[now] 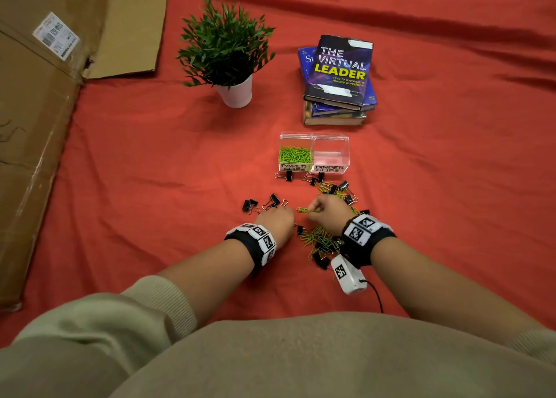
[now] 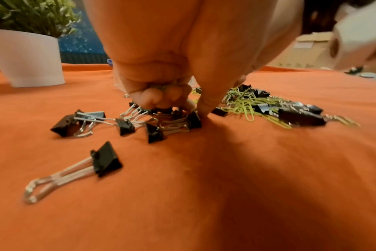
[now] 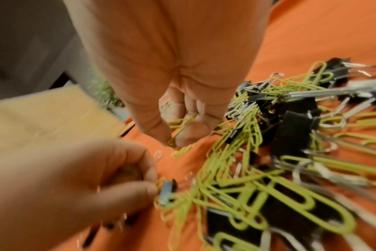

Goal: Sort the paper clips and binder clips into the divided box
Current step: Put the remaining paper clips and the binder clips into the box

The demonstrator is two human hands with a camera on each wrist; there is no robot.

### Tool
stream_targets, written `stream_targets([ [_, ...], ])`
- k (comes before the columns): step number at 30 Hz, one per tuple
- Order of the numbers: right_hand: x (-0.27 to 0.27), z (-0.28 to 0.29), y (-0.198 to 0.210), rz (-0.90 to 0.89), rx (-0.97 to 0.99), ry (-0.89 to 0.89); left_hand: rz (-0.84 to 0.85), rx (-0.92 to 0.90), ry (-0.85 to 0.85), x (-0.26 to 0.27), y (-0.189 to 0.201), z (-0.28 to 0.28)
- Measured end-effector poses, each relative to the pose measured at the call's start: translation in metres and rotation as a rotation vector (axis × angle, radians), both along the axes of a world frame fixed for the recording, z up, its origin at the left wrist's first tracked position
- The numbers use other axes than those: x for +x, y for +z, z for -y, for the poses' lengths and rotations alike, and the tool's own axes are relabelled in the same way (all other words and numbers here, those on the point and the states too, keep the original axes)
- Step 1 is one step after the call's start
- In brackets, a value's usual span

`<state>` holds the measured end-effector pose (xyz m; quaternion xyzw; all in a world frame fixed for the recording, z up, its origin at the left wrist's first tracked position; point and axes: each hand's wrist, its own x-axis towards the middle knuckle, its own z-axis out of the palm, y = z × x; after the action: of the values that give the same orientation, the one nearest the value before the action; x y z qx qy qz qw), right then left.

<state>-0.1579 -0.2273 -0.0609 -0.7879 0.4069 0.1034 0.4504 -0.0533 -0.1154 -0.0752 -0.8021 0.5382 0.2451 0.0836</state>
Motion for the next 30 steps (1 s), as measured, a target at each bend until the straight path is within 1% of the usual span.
stream_targets([
  [3,0.007,0.013,0.006,0.057,0.137,-0.125,0.036,0.006,-0.050,0.000,-0.001,0.002],
  [4,0.009,0.016,0.007,0.055,0.156,-0.141,0.026,0.008,-0.042,0.000,-0.001,0.002],
  [6,0.015,0.017,0.007,0.022,0.132,-0.135,-0.041,-0.011,0.031,0.003,0.001,0.002],
  [11,0.027,0.008,0.000,-0.012,-0.158,0.035,-0.264,-0.159,0.242,0.018,0.010,0.006],
  [14,0.026,0.001,-0.008,-0.037,-0.241,0.173,-0.342,-0.248,0.350,0.032,0.025,0.018],
  [16,0.024,-0.003,-0.012,-0.072,-0.274,0.265,-0.364,-0.308,0.399,0.042,0.036,0.030],
  [18,0.022,-0.007,-0.016,-0.084,-0.301,0.317,-0.385,-0.362,0.432,0.051,0.045,0.044],
  [20,0.022,-0.011,-0.017,-0.106,-0.330,0.369,-0.378,-0.402,0.422,0.059,0.052,0.060],
  [22,0.022,-0.014,-0.017,-0.136,-0.347,0.412,-0.334,-0.415,0.377,0.066,0.056,0.077],
  [25,0.020,-0.012,-0.013,-0.153,-0.323,0.441,-0.249,-0.354,0.284,0.074,0.056,0.100],
  [27,0.018,-0.006,-0.009,-0.152,-0.289,0.384,-0.193,-0.295,0.211,0.079,0.051,0.111],
  [30,0.016,0.006,-0.001,-0.099,-0.142,0.189,-0.132,-0.246,0.122,0.084,0.042,0.120],
])
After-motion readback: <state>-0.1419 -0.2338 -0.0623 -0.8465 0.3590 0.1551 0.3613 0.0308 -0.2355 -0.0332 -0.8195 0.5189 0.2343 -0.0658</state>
